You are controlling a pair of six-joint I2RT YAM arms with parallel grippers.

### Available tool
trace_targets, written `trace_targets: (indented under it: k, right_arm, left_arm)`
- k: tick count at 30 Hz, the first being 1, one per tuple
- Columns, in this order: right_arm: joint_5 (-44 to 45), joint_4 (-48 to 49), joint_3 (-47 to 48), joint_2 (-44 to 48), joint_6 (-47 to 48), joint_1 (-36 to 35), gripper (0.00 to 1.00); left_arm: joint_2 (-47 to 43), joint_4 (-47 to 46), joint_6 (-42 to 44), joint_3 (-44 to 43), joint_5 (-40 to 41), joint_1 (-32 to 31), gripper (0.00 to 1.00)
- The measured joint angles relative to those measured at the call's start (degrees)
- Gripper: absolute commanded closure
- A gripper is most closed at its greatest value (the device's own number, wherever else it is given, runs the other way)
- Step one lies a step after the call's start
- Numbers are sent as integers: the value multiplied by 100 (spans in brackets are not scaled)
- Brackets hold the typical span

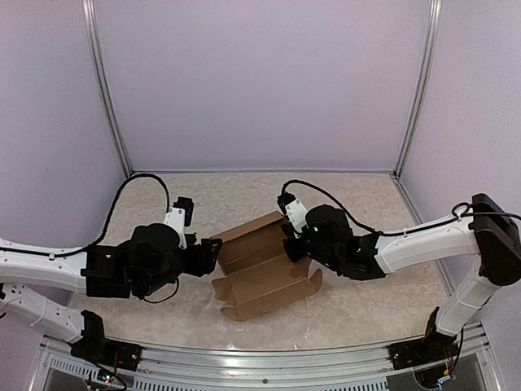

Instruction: Fold the paper box

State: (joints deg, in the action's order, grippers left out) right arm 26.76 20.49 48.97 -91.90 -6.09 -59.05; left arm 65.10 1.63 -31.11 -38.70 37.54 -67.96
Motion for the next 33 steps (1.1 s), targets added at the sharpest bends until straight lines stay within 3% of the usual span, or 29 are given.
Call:
trace_targets:
  k: [9,17,21,33]
  right_arm:
    - [-1843,1567,-756,-400,535,249,100]
    - [-2876,2846,-894,-1047,693,289,100]
    - [-3211,3526,-1010,-1425,713,295,100]
    - [-3453,5049,-1113,-2391,682,376,100]
  left_arm:
    - [-251,13,380,72,-31,7,28]
    - [382,-393,601,-232,-527,282,35]
    - [767,-619,616,-343,-942,468,44]
    - [1762,-1067,584,-765,-1888,634,84]
